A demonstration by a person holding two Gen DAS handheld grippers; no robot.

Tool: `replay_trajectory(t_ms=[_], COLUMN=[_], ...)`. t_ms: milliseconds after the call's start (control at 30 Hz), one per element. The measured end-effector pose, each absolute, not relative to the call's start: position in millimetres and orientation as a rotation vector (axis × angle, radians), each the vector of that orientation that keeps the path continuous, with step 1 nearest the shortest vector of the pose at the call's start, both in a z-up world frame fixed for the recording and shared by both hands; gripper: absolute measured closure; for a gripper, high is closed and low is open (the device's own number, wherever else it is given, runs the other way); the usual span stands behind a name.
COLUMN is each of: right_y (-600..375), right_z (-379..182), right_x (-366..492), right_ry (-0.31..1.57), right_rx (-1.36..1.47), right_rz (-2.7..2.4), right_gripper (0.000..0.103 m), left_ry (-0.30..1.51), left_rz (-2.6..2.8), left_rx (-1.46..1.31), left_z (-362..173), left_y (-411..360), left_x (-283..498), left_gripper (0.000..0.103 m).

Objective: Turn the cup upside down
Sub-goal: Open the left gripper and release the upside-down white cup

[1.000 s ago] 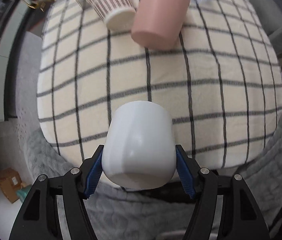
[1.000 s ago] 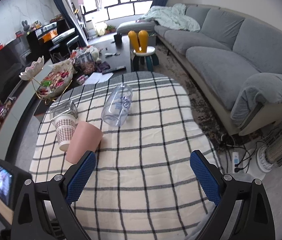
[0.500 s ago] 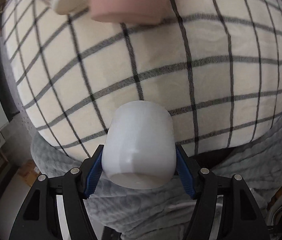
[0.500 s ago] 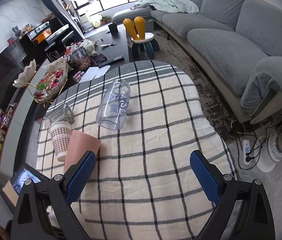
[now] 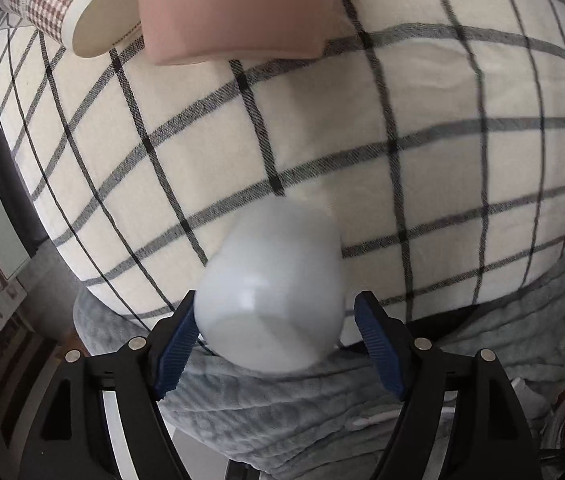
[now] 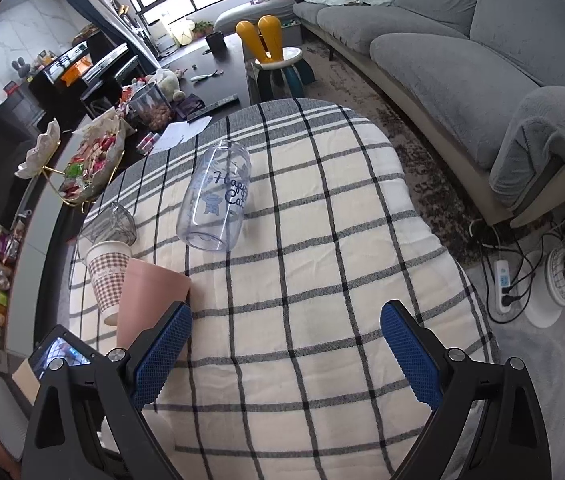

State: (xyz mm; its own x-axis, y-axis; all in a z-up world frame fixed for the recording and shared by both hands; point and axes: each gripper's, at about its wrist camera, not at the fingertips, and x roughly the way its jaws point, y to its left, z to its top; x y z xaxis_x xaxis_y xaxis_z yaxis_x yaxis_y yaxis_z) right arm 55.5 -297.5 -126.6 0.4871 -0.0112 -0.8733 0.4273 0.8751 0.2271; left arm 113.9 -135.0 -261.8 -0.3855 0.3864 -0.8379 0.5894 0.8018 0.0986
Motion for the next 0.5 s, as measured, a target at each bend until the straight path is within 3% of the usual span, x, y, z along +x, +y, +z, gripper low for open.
replay_trajectory(t_ms=[500], right_y=[-274], right_z=[-61], right_x=[11], right_ry=[0.895], right_rx=[0.341], right_rz=[-0.271], right_gripper=[0.008], left_ry=[1.67], left_rz=[-0.282], left_rx=[0.519], left_z=[-179], left_y=[-105], left_x=[71], left_gripper=[0.021])
